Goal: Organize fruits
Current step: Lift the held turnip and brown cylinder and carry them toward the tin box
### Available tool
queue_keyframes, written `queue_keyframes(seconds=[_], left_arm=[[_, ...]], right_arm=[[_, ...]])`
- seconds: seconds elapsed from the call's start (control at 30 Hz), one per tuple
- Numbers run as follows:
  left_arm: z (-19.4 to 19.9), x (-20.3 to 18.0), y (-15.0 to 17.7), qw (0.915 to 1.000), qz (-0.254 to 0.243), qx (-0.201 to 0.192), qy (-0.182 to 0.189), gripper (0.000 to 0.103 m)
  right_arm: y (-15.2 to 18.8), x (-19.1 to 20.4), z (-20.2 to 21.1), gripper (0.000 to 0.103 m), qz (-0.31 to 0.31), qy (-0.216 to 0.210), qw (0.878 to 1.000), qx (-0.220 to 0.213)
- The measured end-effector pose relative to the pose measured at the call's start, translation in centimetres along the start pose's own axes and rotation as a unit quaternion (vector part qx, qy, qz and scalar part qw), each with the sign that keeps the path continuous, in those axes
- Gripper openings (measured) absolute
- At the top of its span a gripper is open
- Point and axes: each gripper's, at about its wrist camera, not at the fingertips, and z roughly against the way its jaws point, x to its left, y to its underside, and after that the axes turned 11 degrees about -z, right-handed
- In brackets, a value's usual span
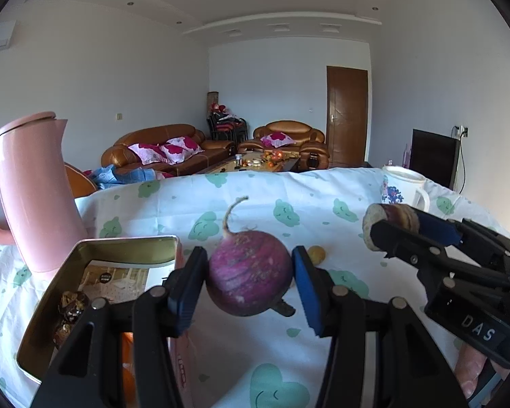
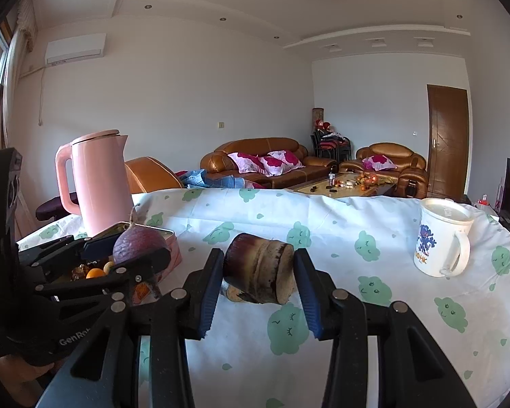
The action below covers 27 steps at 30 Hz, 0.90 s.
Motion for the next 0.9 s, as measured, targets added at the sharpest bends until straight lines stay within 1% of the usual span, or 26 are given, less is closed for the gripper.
queue_keyframes(seconds=[0.27,0.47,0.67,0.9], left_arm=[[0.0,0.3,0.1,1.0000,0.003,0.008,0.002,0.053],[-0.1,0.8,0.2,0.9998,-0.004,0.019,-0.007,0.053],[-0.2,2.1,0.6,0.9994,0.000,0.031,-0.014,0.053],[0.3,3.9,1.0,0.9991,0.011,0.034,-0.023,0.053]], right_arm=[[-0.1,0.6,-0.4,0.044,0.005,0.000,1.000,0.011],[-0.1,1.0,-1.3,0.044,0.001,-0.009,1.000,0.030],[0.2,2.0,-2.1,0.044,0.002,-0.021,0.999,0.044],[0.2,3.9,-2.5,0.044,0.010,-0.039,0.998,0.052]])
